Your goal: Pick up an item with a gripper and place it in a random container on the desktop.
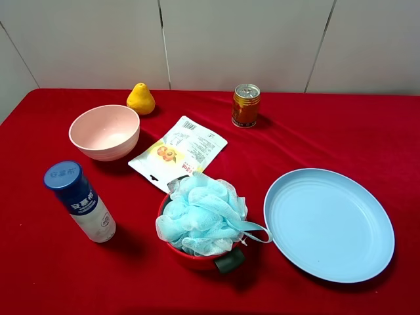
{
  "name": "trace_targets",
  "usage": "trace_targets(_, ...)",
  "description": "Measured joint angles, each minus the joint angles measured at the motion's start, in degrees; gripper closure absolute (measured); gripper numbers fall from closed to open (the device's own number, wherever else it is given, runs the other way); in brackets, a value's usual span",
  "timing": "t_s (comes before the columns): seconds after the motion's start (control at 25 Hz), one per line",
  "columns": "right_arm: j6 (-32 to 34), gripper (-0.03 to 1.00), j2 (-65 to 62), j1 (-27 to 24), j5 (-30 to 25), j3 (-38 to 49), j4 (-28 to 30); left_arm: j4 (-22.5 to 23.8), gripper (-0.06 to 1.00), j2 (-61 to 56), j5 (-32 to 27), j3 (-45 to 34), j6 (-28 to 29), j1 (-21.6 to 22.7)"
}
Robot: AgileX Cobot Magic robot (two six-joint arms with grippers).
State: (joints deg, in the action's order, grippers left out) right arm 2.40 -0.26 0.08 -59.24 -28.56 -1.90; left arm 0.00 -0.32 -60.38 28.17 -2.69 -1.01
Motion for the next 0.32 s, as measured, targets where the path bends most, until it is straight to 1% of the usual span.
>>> trace_targets(0.32,0.00,0.28,0.00,0.00,0.00,0.00,-0.05,0.00,-0.05,0.00,0.00,0.00,0.00,0.00)
